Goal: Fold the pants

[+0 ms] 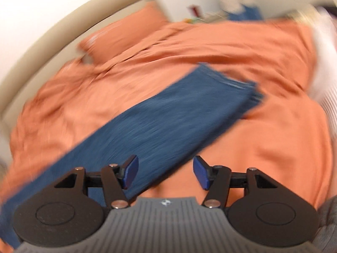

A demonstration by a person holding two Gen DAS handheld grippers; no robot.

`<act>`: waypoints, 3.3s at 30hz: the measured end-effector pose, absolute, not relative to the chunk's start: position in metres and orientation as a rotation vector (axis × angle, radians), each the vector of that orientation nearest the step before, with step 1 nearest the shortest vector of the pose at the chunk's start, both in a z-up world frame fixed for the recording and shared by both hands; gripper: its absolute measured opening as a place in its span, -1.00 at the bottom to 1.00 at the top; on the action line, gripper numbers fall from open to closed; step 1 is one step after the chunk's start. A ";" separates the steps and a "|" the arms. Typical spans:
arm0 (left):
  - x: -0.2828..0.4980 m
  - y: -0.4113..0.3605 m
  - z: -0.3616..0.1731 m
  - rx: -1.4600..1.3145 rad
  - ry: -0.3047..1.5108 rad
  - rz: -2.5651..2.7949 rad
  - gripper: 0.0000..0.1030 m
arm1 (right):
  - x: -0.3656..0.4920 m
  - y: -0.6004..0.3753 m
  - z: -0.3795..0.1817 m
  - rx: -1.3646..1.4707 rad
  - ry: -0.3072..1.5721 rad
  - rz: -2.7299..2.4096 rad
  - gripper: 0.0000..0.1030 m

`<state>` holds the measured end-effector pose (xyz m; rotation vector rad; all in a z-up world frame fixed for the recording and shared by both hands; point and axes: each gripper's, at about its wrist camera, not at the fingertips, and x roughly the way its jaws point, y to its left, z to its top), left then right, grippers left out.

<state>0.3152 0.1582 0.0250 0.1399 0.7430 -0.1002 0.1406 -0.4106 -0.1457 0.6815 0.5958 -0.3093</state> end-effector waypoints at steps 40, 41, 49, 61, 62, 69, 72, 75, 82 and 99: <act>0.391 -0.263 -0.121 0.428 0.854 -0.487 -0.52 | 0.175 -0.553 -0.198 1.035 0.498 -0.340 -0.94; 0.389 -0.263 -0.119 0.434 0.844 -0.486 -0.52 | 0.176 -0.552 -0.198 1.028 0.498 -0.340 -0.94; 0.329 -0.246 -0.096 0.424 0.841 -0.582 -0.55 | 0.177 -0.552 -0.197 1.026 0.477 -0.346 -0.94; 0.249 -0.228 -0.106 0.319 0.952 -0.668 -0.74 | 0.178 -0.547 -0.192 0.970 0.454 -0.364 -0.94; 0.245 -0.227 -0.106 0.306 0.962 -0.676 -0.75 | 0.179 -0.546 -0.192 0.970 0.453 -0.366 -0.94; 0.229 -0.194 -0.080 0.200 0.998 -0.730 -0.69 | 0.178 -0.544 -0.187 0.948 0.433 -0.361 -0.94; 0.218 -0.161 -0.057 0.172 0.957 -0.714 -0.69 | 0.177 -0.543 -0.177 0.949 0.413 -0.353 -0.94; 0.209 -0.121 -0.033 0.156 0.912 -0.677 -0.69 | 0.179 -0.534 -0.151 0.909 0.379 -0.334 -0.94; 0.193 -0.025 0.021 0.069 0.795 -0.564 -0.69 | 0.196 -0.475 -0.051 0.593 0.358 -0.263 -0.94; 0.168 0.165 0.159 0.068 0.555 -0.239 -0.53 | 0.240 -0.224 0.048 0.161 0.385 0.029 -0.94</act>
